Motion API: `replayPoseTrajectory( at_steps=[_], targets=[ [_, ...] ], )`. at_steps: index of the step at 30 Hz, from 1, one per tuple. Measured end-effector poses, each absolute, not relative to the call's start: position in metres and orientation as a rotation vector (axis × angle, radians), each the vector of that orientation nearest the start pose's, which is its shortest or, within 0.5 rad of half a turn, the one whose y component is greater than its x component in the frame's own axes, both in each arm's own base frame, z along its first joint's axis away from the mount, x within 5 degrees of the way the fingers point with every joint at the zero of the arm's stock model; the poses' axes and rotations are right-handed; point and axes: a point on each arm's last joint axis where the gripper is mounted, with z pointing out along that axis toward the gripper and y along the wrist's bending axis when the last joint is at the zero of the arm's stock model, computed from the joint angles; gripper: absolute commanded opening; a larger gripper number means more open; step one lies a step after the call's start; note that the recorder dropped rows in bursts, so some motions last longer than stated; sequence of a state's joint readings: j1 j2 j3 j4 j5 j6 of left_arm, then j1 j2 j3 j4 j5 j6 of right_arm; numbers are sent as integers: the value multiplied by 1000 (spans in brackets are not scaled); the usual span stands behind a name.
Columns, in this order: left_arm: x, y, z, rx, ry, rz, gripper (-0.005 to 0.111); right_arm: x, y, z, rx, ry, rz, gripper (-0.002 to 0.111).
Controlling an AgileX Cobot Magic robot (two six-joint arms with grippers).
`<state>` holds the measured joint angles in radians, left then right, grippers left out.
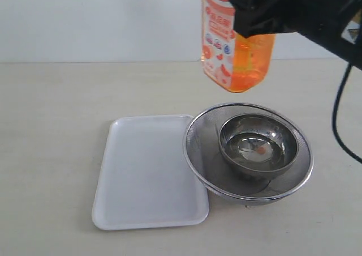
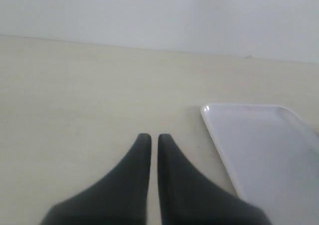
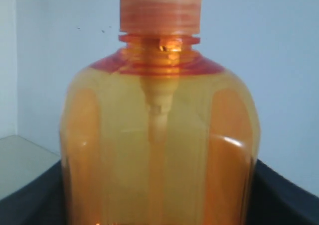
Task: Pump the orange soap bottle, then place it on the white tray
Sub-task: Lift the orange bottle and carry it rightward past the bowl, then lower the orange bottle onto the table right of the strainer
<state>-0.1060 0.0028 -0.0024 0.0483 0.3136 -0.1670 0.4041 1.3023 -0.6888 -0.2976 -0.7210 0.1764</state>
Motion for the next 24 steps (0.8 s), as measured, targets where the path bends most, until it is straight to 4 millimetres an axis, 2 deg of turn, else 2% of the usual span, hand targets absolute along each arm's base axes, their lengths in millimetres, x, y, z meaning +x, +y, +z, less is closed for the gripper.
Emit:
replayPoseTrajectory(
  at_steps=[4, 10, 18, 24],
  targets=[
    [54, -4, 186, -24, 1800, -149, 5, 242, 94, 308, -387, 1379, 328, 0],
    [54, -4, 186, -24, 1800, -149, 5, 241, 59, 295, -295, 1455, 189, 0],
    [54, -4, 186, -24, 1800, -149, 5, 253, 38, 280, -271, 1549, 73, 0],
    [54, -4, 186, -24, 1800, -149, 5, 267, 39, 255, -313, 1628, 43, 0]
  ],
)
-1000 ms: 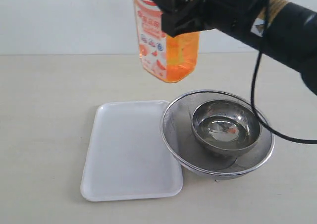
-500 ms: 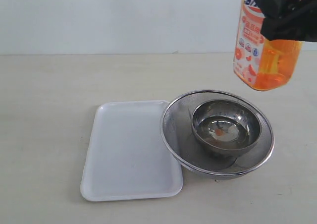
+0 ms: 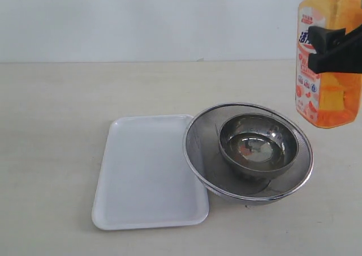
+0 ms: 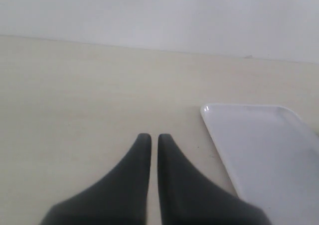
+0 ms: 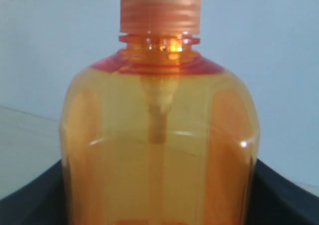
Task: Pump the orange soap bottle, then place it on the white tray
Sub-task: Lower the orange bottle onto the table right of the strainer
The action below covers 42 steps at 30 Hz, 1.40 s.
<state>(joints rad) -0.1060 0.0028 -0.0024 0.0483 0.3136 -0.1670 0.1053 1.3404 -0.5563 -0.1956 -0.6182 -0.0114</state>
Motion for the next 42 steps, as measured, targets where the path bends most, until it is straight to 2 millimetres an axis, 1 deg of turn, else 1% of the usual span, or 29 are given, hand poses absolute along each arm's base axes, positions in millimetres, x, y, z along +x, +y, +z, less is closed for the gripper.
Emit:
replayPoseTrajectory(
  at_steps=[5, 11, 17, 22, 31, 35, 42],
  targets=[
    [54, -4, 186, -24, 1800, -149, 5, 279, 39, 232, -304, 1682, 54, 0],
    [54, -4, 186, -24, 1800, -149, 5, 285, 40, 221, -278, 1686, 83, 0],
    [54, -4, 186, -24, 1800, -149, 5, 276, 38, 214, -262, 1661, 79, 0],
    [54, -4, 186, -24, 1800, -149, 5, 268, 37, 199, -261, 1689, 83, 0],
    [54, -4, 186, -24, 1800, -149, 5, 254, 37, 180, -249, 1688, 107, 0],
    [54, -4, 186, -24, 1800, -149, 5, 250, 37, 177, -252, 1686, 123, 0],
    [54, -4, 186, -24, 1800, -149, 5, 248, 42, 177, -306, 1663, 154, 0]
  ],
)
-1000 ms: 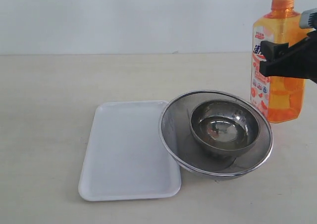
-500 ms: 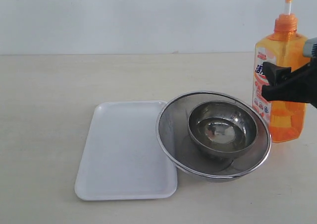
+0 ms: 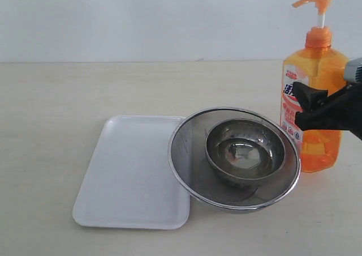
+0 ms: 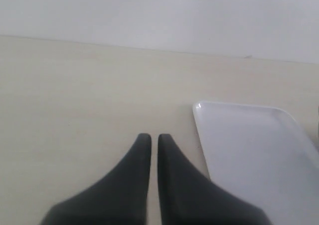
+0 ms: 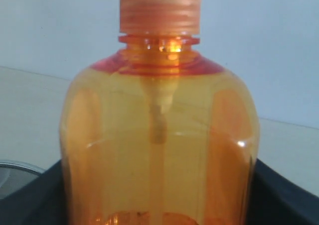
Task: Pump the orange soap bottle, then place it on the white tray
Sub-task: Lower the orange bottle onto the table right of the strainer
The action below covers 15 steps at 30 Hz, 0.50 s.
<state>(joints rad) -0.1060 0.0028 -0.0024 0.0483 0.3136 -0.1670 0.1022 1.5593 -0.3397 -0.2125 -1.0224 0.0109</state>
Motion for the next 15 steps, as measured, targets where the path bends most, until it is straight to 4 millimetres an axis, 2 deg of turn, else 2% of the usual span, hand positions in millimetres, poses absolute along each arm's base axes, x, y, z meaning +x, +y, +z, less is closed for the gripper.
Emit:
replayPoseTrajectory(
  at_steps=[13, 15],
  targets=[
    [54, -4, 186, -24, 1800, -149, 5, 247, 42, 173, -331, 1702, 143, 0],
    [54, -4, 186, -24, 1800, -149, 5, 247, 42, 173, -314, 1713, 158, 6]
  ],
)
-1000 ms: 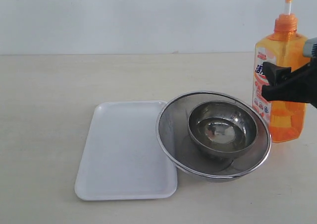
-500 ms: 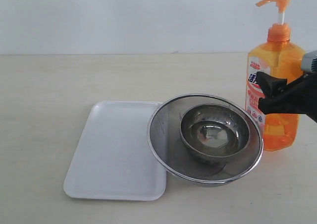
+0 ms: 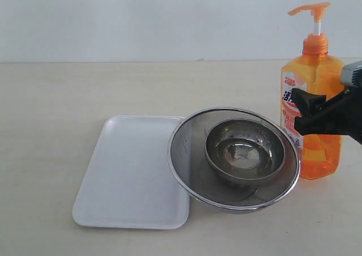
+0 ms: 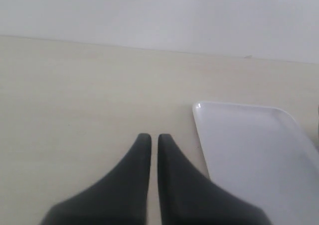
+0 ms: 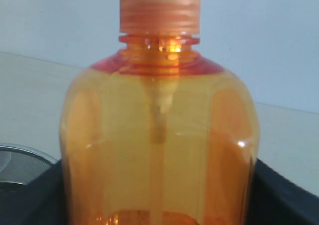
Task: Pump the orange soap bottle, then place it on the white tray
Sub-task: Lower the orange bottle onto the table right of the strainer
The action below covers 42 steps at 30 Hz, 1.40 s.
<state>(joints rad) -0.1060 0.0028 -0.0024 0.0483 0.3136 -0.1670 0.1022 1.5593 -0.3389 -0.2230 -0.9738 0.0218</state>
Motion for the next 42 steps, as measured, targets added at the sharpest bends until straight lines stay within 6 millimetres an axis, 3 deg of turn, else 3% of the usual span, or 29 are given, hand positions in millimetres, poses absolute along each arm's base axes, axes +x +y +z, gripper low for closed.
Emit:
replayPoseTrajectory(
  at_steps=[2, 11, 23, 42],
  targets=[
    [54, -4, 186, -24, 1800, -149, 5, 247, 42, 173, -301, 1716, 167, 12],
    [54, -4, 186, -24, 1800, -149, 5, 248, 36, 176, -207, 1686, 150, 12],
    [54, -4, 186, -24, 1800, -149, 5, 226, 29, 165, -156, 1681, 115, 12],
    [54, -4, 186, -24, 1800, -149, 5, 236, 32, 157, -129, 1659, 175, 13]
  ],
)
